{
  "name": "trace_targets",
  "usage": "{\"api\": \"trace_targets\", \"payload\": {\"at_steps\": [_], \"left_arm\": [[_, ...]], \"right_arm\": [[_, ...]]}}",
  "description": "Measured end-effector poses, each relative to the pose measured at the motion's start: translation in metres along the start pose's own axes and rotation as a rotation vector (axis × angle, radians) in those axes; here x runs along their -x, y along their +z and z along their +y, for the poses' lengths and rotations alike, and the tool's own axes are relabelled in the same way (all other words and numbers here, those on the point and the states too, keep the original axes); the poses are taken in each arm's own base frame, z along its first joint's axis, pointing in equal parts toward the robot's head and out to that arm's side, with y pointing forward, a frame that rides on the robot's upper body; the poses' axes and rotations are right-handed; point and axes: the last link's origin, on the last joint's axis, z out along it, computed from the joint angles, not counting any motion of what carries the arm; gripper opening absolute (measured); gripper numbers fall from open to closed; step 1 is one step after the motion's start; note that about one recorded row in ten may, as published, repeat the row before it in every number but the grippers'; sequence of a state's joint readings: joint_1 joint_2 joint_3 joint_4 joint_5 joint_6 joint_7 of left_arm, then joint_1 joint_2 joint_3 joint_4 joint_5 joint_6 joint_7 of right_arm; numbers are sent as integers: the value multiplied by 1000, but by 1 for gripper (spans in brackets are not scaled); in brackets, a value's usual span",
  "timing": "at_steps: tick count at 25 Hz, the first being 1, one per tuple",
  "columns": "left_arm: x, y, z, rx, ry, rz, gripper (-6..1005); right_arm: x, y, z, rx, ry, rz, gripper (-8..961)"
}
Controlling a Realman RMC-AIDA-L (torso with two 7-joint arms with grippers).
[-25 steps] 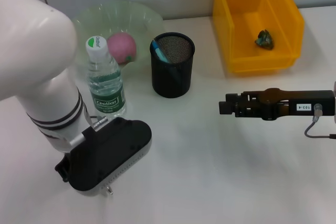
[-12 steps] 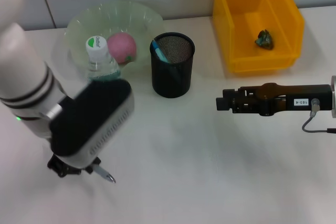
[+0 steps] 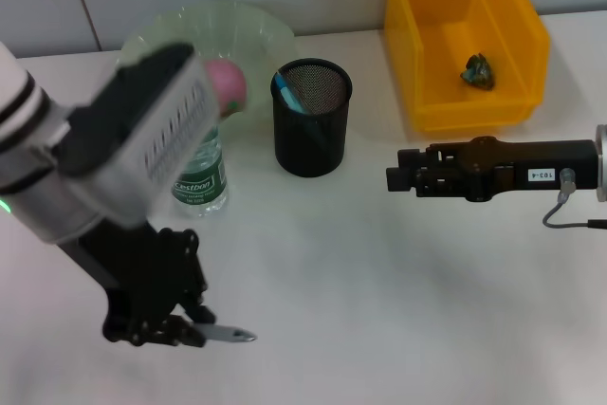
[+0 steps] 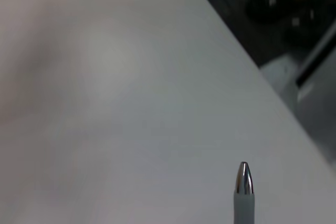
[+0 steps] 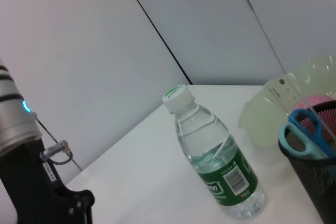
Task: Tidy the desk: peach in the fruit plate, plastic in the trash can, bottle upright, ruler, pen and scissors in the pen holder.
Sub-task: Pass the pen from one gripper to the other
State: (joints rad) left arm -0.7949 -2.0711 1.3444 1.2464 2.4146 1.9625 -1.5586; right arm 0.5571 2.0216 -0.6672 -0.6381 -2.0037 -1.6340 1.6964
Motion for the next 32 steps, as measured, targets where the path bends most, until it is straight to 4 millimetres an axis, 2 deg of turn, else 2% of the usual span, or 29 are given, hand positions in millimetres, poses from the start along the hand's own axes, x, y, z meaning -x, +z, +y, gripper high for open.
{"api": "trace_targets", "payload": {"at_steps": [4, 5, 10, 17, 19, 23, 24, 32], "left_arm": [[-7, -15, -2, -3, -161, 154, 135], [-7, -15, -2, -3, -161, 154, 135], [-6, -32, -8, -49, -382, 273, 135], [5, -51, -13, -87, -665, 434, 136], [16, -56, -12, -89, -800, 512, 136], [24, -59, -11, -87, -896, 566, 136], [30, -61, -9, -78, -965, 598, 136], [39, -58, -5, -48, -1078, 637, 136]], "right_arm": [[0, 3, 3, 18, -32, -2, 573], [0, 3, 3, 18, -32, -2, 573], [-1, 5, 5, 31, -45, -4, 573], [-2, 6, 8, 50, -78, -4, 574], [-2, 6, 10, 65, -95, -9, 573], [1, 5, 13, 85, -109, -31, 573], [3, 7, 17, 106, -123, -48, 573], [4, 14, 30, 188, -173, -65, 573]]}}
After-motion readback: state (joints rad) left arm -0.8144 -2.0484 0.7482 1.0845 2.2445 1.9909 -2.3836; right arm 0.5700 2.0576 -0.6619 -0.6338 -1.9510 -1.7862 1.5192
